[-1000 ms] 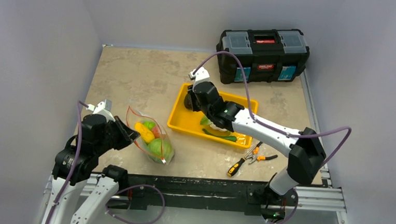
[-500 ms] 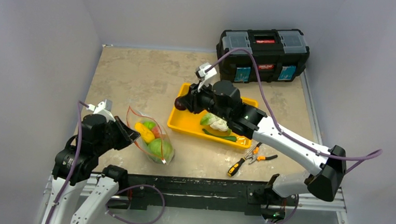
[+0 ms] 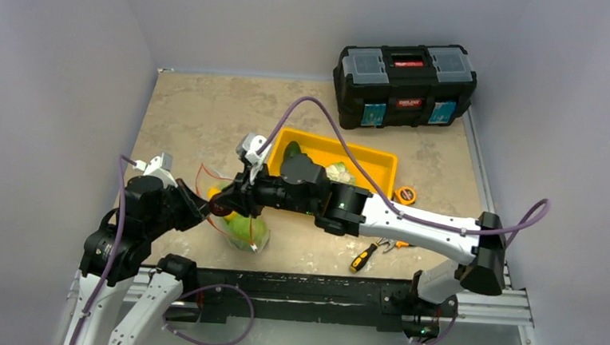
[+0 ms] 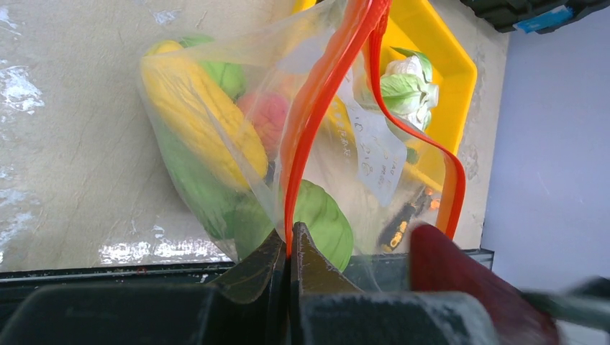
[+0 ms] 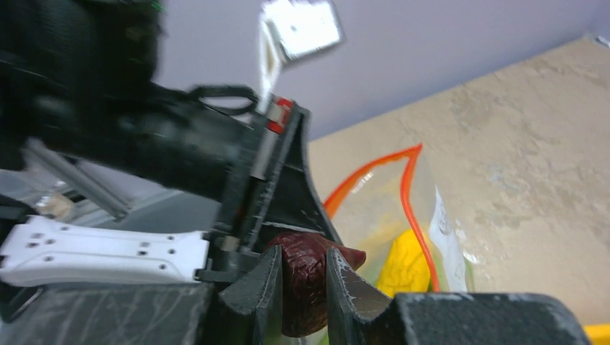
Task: Place the food in the zip-top bag and seal the zipper
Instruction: Place the fake fruit in the zipper food storage bag.
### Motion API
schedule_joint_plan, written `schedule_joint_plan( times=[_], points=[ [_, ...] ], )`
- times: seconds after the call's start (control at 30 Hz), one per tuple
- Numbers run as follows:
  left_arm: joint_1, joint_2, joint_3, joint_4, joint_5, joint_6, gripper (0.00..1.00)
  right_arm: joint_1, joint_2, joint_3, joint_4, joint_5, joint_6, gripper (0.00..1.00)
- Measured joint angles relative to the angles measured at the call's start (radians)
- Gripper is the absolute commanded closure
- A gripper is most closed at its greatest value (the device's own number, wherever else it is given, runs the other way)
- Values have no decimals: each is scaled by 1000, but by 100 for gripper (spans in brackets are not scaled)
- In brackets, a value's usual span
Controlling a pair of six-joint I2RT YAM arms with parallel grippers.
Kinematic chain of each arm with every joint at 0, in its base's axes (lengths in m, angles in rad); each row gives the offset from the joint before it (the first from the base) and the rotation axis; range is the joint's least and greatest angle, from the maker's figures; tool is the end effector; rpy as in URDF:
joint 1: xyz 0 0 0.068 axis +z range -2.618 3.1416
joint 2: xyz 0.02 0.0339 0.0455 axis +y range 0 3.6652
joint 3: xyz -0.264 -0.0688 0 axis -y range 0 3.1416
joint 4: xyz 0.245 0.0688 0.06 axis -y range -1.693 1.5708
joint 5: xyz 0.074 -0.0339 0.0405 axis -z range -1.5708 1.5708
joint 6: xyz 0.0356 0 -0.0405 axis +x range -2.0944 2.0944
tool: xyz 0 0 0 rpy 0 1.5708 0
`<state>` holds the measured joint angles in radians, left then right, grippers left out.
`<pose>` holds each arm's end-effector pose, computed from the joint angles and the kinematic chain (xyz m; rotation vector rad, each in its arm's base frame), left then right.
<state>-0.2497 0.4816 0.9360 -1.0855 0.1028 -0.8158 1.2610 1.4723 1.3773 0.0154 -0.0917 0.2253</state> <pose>0.0652 -0.0204 0.3327 -0.5818 2.2143 -0.6917 0.1044 0.3369 0.4040 -0.9538 1.5207 1.1812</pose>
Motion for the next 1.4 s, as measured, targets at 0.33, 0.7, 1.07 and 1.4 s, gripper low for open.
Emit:
schedule_joint_plan(
  times=[0.33, 0.7, 1.07, 1.4],
  points=[
    [0, -2, 3, -2, 2, 0, 100, 2, 182, 92, -129, 224, -3, 77],
    [0, -2, 5, -2, 5, -3, 100, 5, 209, 156, -160, 257, -5, 57],
    [0, -2, 5, -3, 5, -3, 100, 7, 72, 78, -154, 277, -5, 57],
    [0, 5, 5, -1, 6, -3, 100, -40, -213, -172, 34, 335, 58, 51]
  ],
)
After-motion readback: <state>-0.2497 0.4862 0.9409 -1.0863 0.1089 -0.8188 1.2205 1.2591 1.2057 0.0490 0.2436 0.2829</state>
